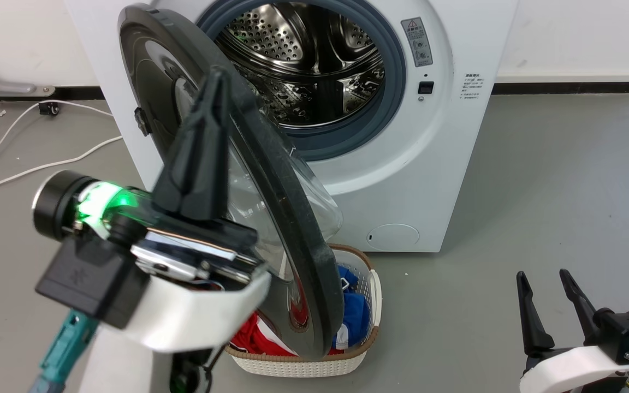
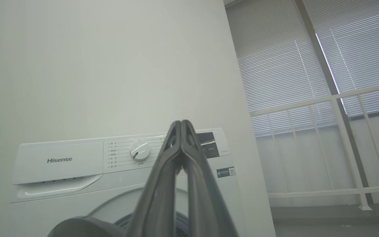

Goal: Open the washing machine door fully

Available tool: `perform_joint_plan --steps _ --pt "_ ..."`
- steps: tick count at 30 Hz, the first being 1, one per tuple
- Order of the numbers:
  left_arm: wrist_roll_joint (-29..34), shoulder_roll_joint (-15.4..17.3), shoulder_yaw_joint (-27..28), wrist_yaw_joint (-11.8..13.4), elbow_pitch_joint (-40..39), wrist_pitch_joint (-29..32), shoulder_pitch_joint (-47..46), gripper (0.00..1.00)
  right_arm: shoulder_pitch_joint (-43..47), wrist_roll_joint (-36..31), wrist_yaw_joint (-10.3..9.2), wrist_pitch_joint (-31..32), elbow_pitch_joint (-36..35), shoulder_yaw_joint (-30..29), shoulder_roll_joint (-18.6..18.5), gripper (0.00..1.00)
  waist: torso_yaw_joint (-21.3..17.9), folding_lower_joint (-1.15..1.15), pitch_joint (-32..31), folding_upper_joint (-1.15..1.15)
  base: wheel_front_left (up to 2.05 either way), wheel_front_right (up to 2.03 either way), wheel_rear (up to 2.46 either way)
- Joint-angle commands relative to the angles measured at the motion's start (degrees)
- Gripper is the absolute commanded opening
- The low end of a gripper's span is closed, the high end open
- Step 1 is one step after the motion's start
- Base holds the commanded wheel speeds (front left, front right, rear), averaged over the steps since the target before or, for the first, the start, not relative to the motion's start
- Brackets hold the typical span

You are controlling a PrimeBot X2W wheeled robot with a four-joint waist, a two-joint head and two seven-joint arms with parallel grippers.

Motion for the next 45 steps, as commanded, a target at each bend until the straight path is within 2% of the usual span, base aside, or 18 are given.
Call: perform_joint_plan --steps 1,6,12,18,22,26,30,39,45 --pt "-0.39 0.01 -1.29 -0.17 -1.52 0.63 -0.68 0.0 0.33 0.47 -0.02 0.09 -0.09 -0.06 0.22 1.0 0.0 0.0 -0.08 0.0 0.0 0.0 0.0" --pt "-2.47 -0.32 -8.34 -0.7 -5.21 3.88 1.18 0.0 0.73 0.49 -0.02 0.19 -0.12 -0.14 0.22 1.0 0.03 0.0 -0.31 0.0 0.0 0.0 0.0" --pt "-7.17 -0.13 -17.45 -1.35 -5.27 8.73 5.45 0.0 0.92 0.57 -0.02 0.34 -0.11 0.02 0.21 1.0 -0.13 0.0 -0.38 0.0 0.0 0.0 0.0" --pt "-12.82 1.89 -27.73 -1.8 -2.48 13.88 10.41 0.0 0.87 0.74 -0.02 0.46 -0.07 0.03 0.21 1.0 -0.28 0.0 -0.18 0.0 0.0 0.0 0.0" --pt "-15.52 3.94 -31.93 -1.79 0.2 17.17 13.72 0.0 0.67 0.85 -0.02 0.51 -0.06 0.0 0.21 1.0 -0.29 0.0 0.03 0.0 0.0 0.0 0.0" --pt "-15.73 5.45 -32.95 -1.4 4.74 18.65 15.73 0.0 0.63 0.9 -0.02 0.63 -0.16 -0.21 0.22 1.0 -0.13 0.0 0.29 0.0 0.0 0.0 0.0" --pt "-14.69 5.67 -31.68 0.09 10.43 17.07 15.61 0.0 0.37 0.89 -0.02 0.82 -0.23 0.01 0.22 1.0 -0.07 0.0 0.66 0.0 0.0 0.0 0.0" --pt "-11.8 3.48 -26.06 5.34 21.07 10.11 11.38 0.0 0.18 1.54 -0.02 0.79 0.16 0.48 0.21 1.0 -0.66 0.0 1.06 0.0 0.0 0.0 0.0" --pt "-12.25 2.33 -23.88 7.54 24.8 8.06 9.44 0.0 0.26 1.86 -0.02 0.81 0.32 0.7 0.21 1.0 -0.96 0.0 1.16 0.0 0.0 0.0 0.0"
